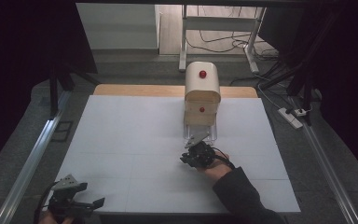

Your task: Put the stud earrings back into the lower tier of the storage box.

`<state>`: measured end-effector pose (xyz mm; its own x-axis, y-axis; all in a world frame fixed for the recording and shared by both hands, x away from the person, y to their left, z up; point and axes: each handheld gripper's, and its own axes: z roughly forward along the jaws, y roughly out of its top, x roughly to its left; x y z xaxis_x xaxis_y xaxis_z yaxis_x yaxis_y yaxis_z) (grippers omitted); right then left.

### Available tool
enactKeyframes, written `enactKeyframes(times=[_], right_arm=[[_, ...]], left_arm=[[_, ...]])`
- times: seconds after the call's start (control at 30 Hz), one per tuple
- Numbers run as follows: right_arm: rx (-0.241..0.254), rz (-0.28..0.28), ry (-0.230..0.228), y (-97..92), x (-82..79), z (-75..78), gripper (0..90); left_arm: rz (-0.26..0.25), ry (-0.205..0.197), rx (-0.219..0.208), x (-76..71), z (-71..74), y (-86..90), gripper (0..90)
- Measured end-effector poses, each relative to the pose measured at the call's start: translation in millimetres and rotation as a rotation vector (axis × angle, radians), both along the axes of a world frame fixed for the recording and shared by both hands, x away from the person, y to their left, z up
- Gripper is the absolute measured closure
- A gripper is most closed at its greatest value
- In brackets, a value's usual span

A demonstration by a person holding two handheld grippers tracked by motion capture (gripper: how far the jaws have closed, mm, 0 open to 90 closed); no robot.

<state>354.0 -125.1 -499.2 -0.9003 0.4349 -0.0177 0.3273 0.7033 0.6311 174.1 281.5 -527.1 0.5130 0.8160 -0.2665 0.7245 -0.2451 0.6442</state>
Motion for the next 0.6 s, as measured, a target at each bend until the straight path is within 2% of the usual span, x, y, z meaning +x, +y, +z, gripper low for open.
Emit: enactKeyframes(times=[0.6], right_arm=[[0.063, -0.048, -0.008, -17.6, 8.4, 21.6, 79.9]], left_arm=[[0.001, 0.001, 0.000, 0.1, 0.0, -0.1, 2.2]])
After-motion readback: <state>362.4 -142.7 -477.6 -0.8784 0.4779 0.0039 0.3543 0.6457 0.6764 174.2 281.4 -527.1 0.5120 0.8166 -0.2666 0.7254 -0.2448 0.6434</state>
